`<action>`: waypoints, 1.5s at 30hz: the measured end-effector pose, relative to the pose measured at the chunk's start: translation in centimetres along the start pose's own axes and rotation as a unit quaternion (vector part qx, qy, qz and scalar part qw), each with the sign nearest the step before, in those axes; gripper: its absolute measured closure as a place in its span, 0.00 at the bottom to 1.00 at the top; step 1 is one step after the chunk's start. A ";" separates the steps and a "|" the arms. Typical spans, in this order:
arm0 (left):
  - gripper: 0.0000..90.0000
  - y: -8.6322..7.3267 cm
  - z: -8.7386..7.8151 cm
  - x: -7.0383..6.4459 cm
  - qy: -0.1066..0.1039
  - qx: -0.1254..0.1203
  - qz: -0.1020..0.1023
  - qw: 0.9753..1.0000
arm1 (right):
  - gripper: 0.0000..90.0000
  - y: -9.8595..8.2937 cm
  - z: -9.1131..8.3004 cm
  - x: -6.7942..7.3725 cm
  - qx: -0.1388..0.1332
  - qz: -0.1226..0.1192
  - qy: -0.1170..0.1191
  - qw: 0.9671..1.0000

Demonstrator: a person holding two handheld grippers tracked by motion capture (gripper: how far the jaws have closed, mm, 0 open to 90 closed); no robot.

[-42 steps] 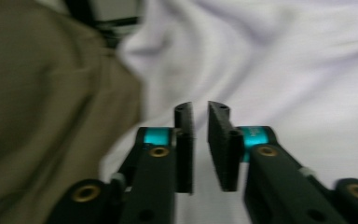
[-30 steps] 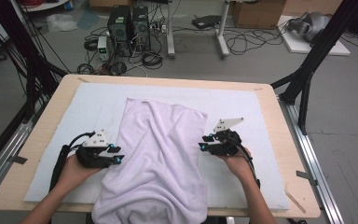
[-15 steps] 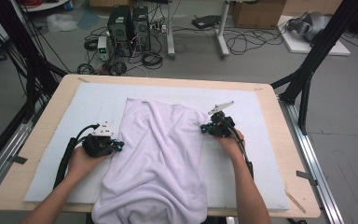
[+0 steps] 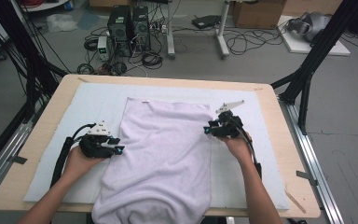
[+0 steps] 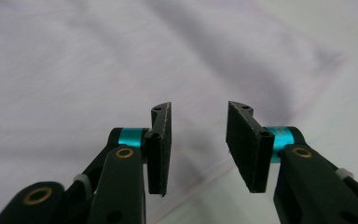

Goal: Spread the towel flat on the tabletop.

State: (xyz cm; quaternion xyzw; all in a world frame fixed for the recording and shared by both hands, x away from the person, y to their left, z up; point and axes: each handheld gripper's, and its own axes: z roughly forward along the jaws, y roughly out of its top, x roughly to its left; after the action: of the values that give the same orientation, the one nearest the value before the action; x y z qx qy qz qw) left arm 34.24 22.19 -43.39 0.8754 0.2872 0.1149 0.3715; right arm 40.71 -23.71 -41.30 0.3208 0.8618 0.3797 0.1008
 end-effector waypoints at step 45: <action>0.98 1.8 1.1 0.1 0.075 -0.037 0.001 0.997 | 0.98 -2.9 -1.7 4.0 0.029 -0.059 -0.018 0.998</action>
State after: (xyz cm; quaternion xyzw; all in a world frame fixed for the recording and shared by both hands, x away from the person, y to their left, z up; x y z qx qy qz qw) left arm 35.49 20.58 -42.81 0.8505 0.3084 0.1908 0.3809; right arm 35.51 -23.59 -41.95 0.2790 0.8878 0.3422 0.1295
